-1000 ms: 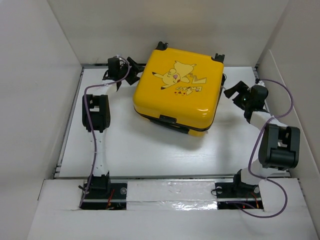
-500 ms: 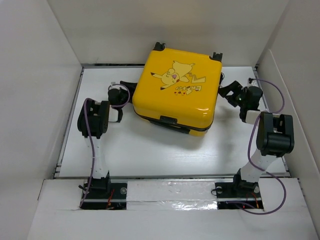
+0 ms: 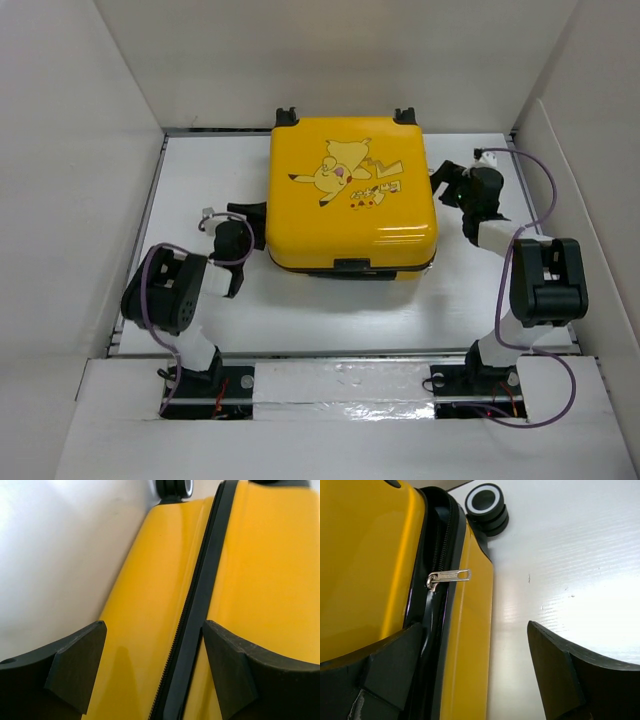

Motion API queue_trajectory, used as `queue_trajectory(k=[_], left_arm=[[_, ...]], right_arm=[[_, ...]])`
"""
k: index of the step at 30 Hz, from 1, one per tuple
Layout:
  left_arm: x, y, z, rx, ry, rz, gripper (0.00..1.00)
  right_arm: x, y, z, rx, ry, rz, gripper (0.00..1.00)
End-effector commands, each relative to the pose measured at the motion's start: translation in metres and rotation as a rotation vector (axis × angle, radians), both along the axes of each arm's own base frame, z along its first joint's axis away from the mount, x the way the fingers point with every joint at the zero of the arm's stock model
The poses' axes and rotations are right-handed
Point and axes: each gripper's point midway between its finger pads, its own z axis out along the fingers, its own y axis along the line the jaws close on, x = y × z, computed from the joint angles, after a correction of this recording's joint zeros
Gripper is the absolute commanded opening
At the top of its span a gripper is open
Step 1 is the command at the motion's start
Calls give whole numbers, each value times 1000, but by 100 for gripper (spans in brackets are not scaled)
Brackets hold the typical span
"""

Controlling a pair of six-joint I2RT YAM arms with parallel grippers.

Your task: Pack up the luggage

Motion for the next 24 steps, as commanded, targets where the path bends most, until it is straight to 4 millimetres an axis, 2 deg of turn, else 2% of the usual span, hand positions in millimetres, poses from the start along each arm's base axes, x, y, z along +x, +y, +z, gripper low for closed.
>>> queue_trajectory(k=[1, 2, 4, 5, 8, 10, 11, 12, 13, 16, 17, 18, 19, 20, 21, 22, 23, 24], left_arm=[[-130, -148, 88, 44, -370, -782, 77], [-122, -133, 88, 96, -350, -711, 77], [-116, -118, 94, 131, -348, -646, 77], [-120, -113, 107, 133, -368, -628, 78], [-120, -98, 125, 181, -395, -555, 78], [-109, -91, 137, 253, -411, -514, 81], [-103, -82, 132, 281, -372, -491, 81], [-99, -78, 136, 286, -374, -485, 81], [-94, -74, 145, 284, -392, -476, 81], [-76, -43, 157, 279, -382, -390, 81], [-78, -35, 170, 273, -415, -361, 80], [-77, -25, 178, 279, -429, -317, 80], [-78, -20, 188, 292, -448, -287, 79], [-85, -13, 199, 311, -464, -259, 79], [-84, -5, 208, 346, -481, -217, 78], [-89, -4, 213, 356, -493, -204, 78], [-96, -2, 221, 364, -514, -197, 76], [-99, -2, 220, 384, -516, -191, 72]], right_arm=[[-98, 189, -25, 118, 196, 730, 92], [-90, 194, -17, 125, 181, 750, 92], [-82, 200, -22, 144, 204, 770, 92], [-69, 205, -6, 146, 171, 778, 92], [-57, 215, -2, 141, 191, 804, 92], [-47, 221, 16, 133, 168, 797, 92], [-45, 222, 23, 140, 157, 789, 91], [-41, 222, 33, 144, 130, 780, 92], [-32, 213, 42, 162, 118, 745, 92], [-19, 188, 73, 201, 63, 659, 92], [-10, 165, 81, 214, 43, 608, 92], [-8, 155, 96, 226, -10, 600, 92], [-11, 143, 120, 245, -62, 582, 93], [-10, 117, 120, 250, -74, 534, 93], [-16, 105, 142, 241, -138, 521, 93], [-19, 92, 146, 239, -154, 496, 93], [-28, 80, 133, 242, -137, 471, 93], [-32, 59, 137, 230, -176, 434, 92]])
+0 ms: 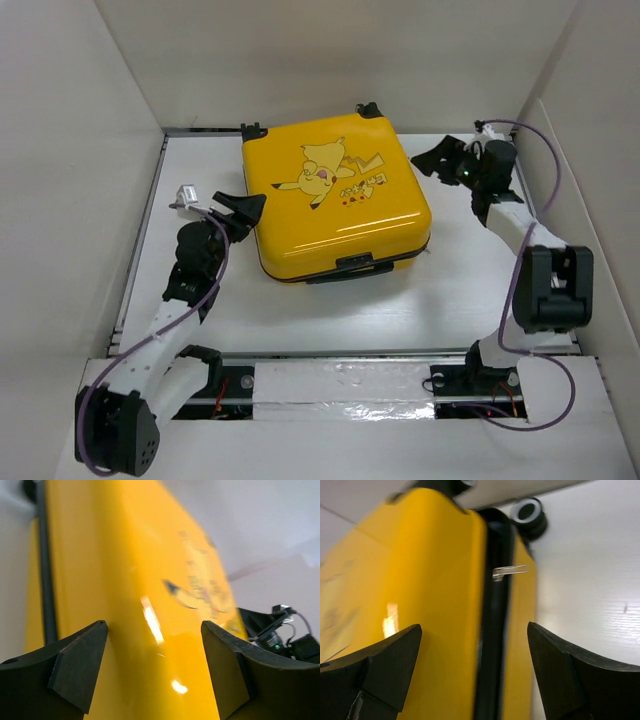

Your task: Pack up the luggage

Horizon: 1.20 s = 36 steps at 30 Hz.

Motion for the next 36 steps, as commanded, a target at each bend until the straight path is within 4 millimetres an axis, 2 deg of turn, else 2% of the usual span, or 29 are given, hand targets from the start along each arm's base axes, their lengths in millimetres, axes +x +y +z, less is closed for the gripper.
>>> queue_trajectory(k=[1, 2, 3, 4, 5, 6, 7, 8, 9, 10, 11, 12, 13, 14, 15, 16, 17, 18, 20, 22, 23, 25, 26, 30, 33, 36], left_arm=[[-26, -23, 80, -8, -227, -120, 71], [-29, -21, 72, 4, -198, -121, 71], [-31, -20, 64, 12, -182, -120, 67], [-34, -18, 44, 27, -144, -112, 64], [-38, -11, 37, 30, -131, -90, 62], [-38, -4, 29, 35, -115, -64, 57], [-41, 1, 14, 48, -88, -51, 55], [-45, 9, 8, 55, -72, -29, 54], [-47, 11, 2, 62, -56, -25, 53], [-50, 15, -5, 70, -37, -14, 53], [-56, 17, -8, 77, -31, -13, 53], [-59, 18, -11, 80, -27, -8, 53], [-61, 20, -15, 85, -18, -1, 52], [-66, 24, -19, 93, -2, 12, 52], [-66, 31, -22, 104, 13, 50, 50], [-67, 33, -26, 107, 32, 59, 48], [-68, 39, -34, 113, 60, 90, 47], [-69, 39, -37, 104, 71, 92, 46], [-68, 38, -53, 104, 116, 82, 44], [-71, 28, -68, 93, 161, 30, 42], [-70, 26, -74, 90, 175, 17, 42], [-72, 22, -87, 79, 207, -9, 41], [-71, 20, -88, 75, 206, -18, 41], [-74, 14, -98, 71, 225, -53, 40], [-75, 14, -99, 85, 227, -62, 40], [-75, 13, -101, 98, 228, -71, 40]], right_arm=[[-48, 6, 56, 78, -176, 146, 88], [-66, -2, 72, 62, -233, 124, 83], [-82, -14, 39, 58, -192, 76, 76], [-96, -16, 31, 39, -207, 59, 61], [-116, -20, 41, 21, -264, 27, 49], [-134, -22, 1, 16, -204, -3, 32], [-147, -21, -9, -3, -211, 1, 11], [-160, -20, -19, -11, -214, 7, 5], [-175, -18, -11, -28, -285, 8, 0], [-190, -20, -40, -29, -244, -8, 0], [-199, -19, -44, -28, -254, -12, 0], [-210, -18, -38, -40, -302, -8, 0], [-217, -18, -47, -50, -289, -9, 1], [-220, -20, -48, -87, -301, -12, 6], [-224, -23, -59, -101, -252, -28, 14], [-227, -23, -49, -116, -299, -29, 36], [-229, -22, -53, -111, -298, -30, 44], [-229, -22, -50, -116, -328, -28, 47], [-230, -20, -51, -118, -346, -12, 49], [-230, -14, -44, -124, -382, 34, 49], [-227, -12, -52, -129, -346, 60, 48], [-225, -6, -50, -135, -342, 110, 49], [-222, -7, -58, -129, -309, 113, 49], [-214, -6, -63, -131, -315, 118, 49], [-210, 3, -64, -141, -313, 154, 49], [-202, 2, -59, -166, -334, 137, 52]])
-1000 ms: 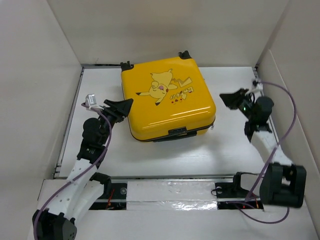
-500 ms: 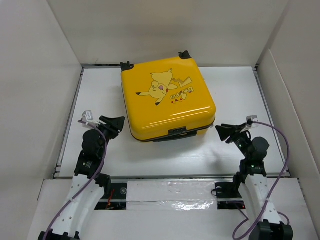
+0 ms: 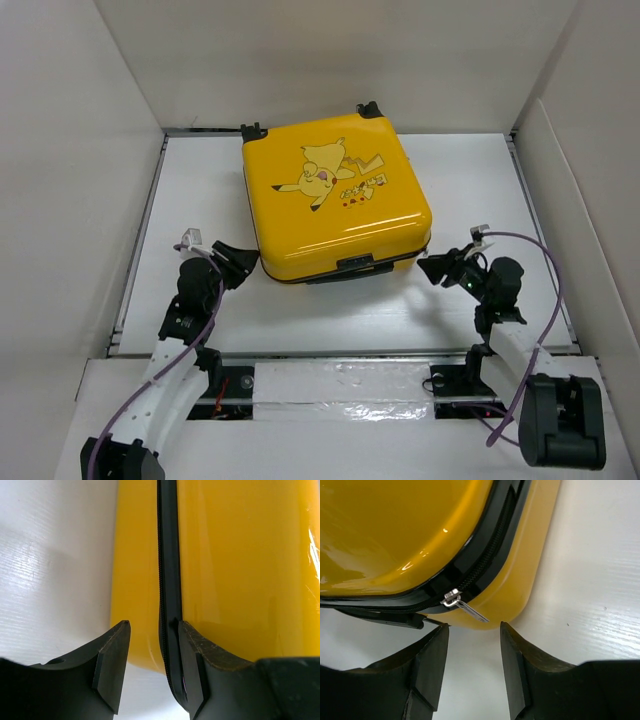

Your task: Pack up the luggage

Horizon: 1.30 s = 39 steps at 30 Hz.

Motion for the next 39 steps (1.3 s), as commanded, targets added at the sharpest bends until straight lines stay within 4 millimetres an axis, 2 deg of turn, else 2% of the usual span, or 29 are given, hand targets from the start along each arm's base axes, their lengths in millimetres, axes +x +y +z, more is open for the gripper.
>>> queue_trajectory(k=[1, 4, 9, 12, 14, 15, 16, 19, 21, 23, 26, 27, 29, 31, 34, 35, 37, 38, 39], left_arm=[[-1, -7, 2, 6, -22, -55, 40], [-2, -10, -2, 10, -10, -77, 38], [-5, -8, -6, 22, 3, -68, 37], [-5, 1, -1, 39, -7, -21, 37], [-6, 6, 10, 42, -29, 3, 37], [-5, 11, 14, 51, -41, 34, 39], [-2, 14, 27, 53, -71, 53, 40], [-3, 27, 37, 82, -74, 119, 52], [-2, 28, 47, 76, -94, 125, 54], [-2, 26, 40, 74, -77, 115, 52], [-7, 21, 15, 69, -25, 85, 40], [-11, 11, 9, 52, -13, 29, 35], [-13, 3, -6, 31, -2, -17, 31], [-16, -5, -13, 16, 11, -62, 26], [-9, -15, -5, 7, -20, -113, 24], [-5, -15, -3, 11, -27, -114, 24], [-4, -24, 6, 6, -53, -146, 24], [-1, -29, 13, 0, -76, -159, 24], [0, -33, 16, -7, -84, -166, 24]], right_arm=[[21, -3, 42, -58, -187, -13, 54], [25, -1, 45, -79, -201, -17, 56], [31, 4, 45, -93, -208, -1, 54], [33, 5, 43, -92, -204, 6, 45], [31, 9, 41, -84, -196, 23, 34], [31, 9, 42, -83, -198, 21, 31], [30, 9, 40, -80, -193, 21, 24], [29, 6, 41, -80, -188, 3, 13], [28, 5, 39, -80, -174, -8, 9], [27, 6, 37, -79, -168, -11, 6], [26, 6, 36, -75, -159, -13, 1], [25, 9, 34, -75, -149, -3, 0], [23, 13, 35, -79, -154, 0, 0], [20, 22, 35, -87, -143, 14, 0], [17, 28, 43, -117, -143, -2, 0], [12, 38, 46, -122, -142, 20, 0], [7, 41, 50, -142, -127, 2, 0], [1, 51, 52, -145, -125, 33, 0], [-5, 55, 47, -155, -95, 45, 0]])
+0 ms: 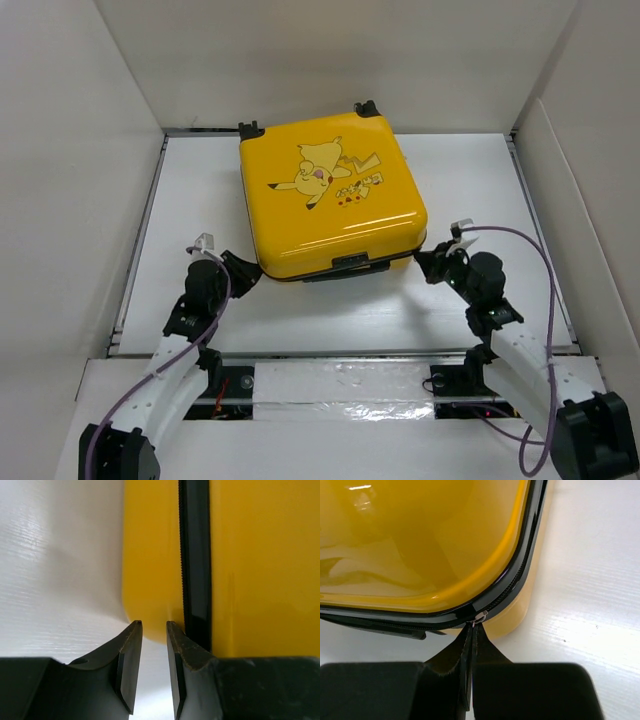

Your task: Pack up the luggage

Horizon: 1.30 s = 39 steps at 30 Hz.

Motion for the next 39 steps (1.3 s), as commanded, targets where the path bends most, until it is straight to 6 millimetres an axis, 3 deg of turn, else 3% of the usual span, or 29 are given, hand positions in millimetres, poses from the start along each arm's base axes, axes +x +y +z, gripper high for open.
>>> queue_trajectory(k=[1, 5, 6, 10, 14, 15, 18, 21, 23, 25, 26, 28, 29, 30, 31, 33, 34, 39], left_arm=[[17, -21, 52, -65, -177, -78, 24], [25, -33, 57, -101, -194, -122, 24], [24, -37, 59, -115, -199, -145, 23], [28, -41, 74, -135, -243, -163, 23], [33, -38, 94, -112, -292, -151, 23], [35, -36, 97, -101, -297, -139, 23], [34, -38, 100, -114, -308, -149, 23], [34, -44, 93, -141, -296, -177, 23], [36, -46, 90, -151, -291, -181, 23], [36, -49, 94, -172, -301, -193, 23], [36, -55, 97, -179, -308, -209, 23], [38, -61, 102, -181, -317, -217, 23], [35, -75, 107, -184, -320, -254, 23], [37, -79, 109, -177, -325, -249, 23], [36, -87, 110, -172, -324, -260, 23], [32, -111, 115, -152, -329, -302, 23], [33, -117, 116, -144, -326, -310, 23], [36, -148, 110, -150, -301, -371, 23]], right_arm=[[-14, 33, 32, 9, -33, 102, 0], [-42, 76, 23, 38, 36, 230, 0], [-57, 96, 23, 40, 45, 297, 0], [-72, 122, 17, 27, 80, 301, 0], [-61, 112, 17, 5, 71, 208, 0], [-59, 104, 13, -17, 89, 180, 0], [-40, 76, 26, -11, 55, 81, 0], [-42, 84, 45, 66, 15, 172, 0], [-47, 100, 42, 80, 42, 214, 0], [-65, 130, 48, 107, 28, 293, 0], [-64, 138, 39, 102, 50, 271, 0], [-80, 168, 55, 146, 14, 333, 0], [-78, 177, 46, 120, 28, 316, 0], [-78, 189, 62, 150, -2, 323, 0], [-89, 204, 66, 152, -8, 361, 0], [-91, 222, 61, 124, -16, 368, 0], [-91, 231, 73, 141, -32, 373, 0], [-91, 232, 70, 146, -31, 347, 0]])
